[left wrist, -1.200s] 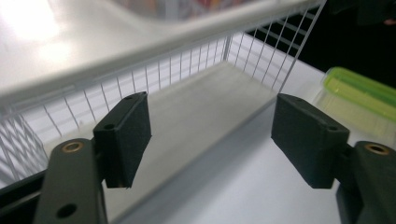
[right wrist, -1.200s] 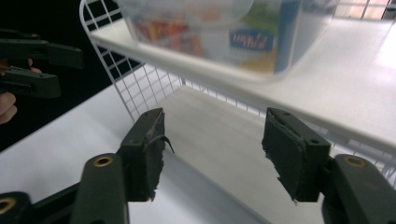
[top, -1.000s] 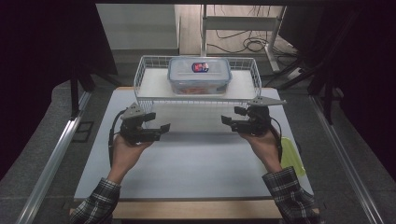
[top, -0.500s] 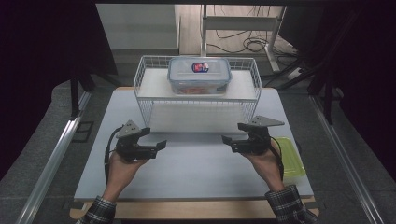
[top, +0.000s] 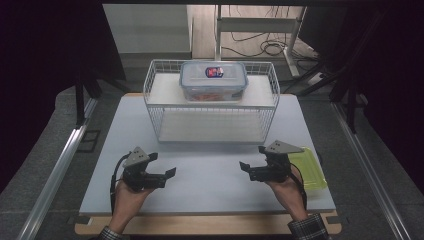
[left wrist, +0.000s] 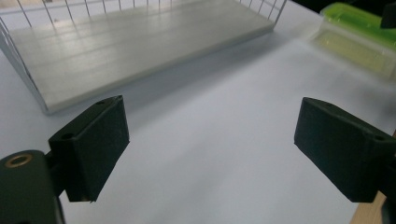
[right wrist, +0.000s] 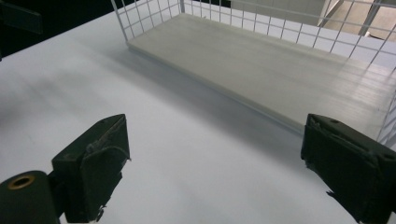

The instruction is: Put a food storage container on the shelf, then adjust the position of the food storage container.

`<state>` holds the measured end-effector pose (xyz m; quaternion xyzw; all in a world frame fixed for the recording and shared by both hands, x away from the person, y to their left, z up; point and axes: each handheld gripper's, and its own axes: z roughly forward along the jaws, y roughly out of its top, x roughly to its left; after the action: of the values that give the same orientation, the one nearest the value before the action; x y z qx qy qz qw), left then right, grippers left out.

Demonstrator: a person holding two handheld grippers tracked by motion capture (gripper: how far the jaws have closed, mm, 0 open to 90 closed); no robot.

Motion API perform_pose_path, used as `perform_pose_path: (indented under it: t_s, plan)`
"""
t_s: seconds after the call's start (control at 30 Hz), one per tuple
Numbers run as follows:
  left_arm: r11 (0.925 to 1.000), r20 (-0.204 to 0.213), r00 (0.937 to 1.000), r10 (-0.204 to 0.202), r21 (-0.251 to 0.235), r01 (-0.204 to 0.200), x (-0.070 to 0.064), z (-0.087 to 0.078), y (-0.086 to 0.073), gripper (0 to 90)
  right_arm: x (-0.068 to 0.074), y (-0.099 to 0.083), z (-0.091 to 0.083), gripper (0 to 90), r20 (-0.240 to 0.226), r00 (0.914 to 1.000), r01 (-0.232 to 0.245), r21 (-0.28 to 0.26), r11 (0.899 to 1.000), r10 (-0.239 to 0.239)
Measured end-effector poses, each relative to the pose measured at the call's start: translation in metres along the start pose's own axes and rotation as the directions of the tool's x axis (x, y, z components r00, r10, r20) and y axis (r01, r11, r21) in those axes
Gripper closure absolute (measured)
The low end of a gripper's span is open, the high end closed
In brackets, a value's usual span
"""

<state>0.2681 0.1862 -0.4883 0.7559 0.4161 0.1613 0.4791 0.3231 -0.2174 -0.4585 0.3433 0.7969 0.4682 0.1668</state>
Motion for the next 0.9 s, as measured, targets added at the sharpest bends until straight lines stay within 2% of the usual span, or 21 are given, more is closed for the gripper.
perform_pose_path:
  t_s: [0.27, 0.43, 0.77, 0.9]
  plan:
    - [0.9975, -0.032, 0.9986, 0.042, 0.058, -0.04, -0.009, -0.002, -0.02, 6.6, 0.006, -0.016, -0.004, 7.7, -0.004, 1.0, -0.008, 0.026, 1.0, 0.008]
    - [0.9956, -0.053, 0.9971, 0.054, 0.079, -0.049, -0.008, -0.002, -0.026, 6.6, 0.008, -0.023, -0.003, 7.6, -0.003, 0.9999, -0.012, 0.051, 0.999, 0.012]
    - [0.9947, -0.06, 0.996, 0.067, 0.082, -0.062, -0.007, 0.0, -0.029, 6.7, 0.004, -0.025, -0.003, 3.7, 0.043, 0.9991, 0.0, 0.105, 0.994, -0.005]
    - [0.9938, -0.06, 0.9954, 0.075, 0.087, -0.07, -0.006, 0.001, -0.031, 6.7, -0.001, -0.024, -0.006, 1.9, 0.08, 0.9968, -0.002, 0.118, 0.993, -0.008]
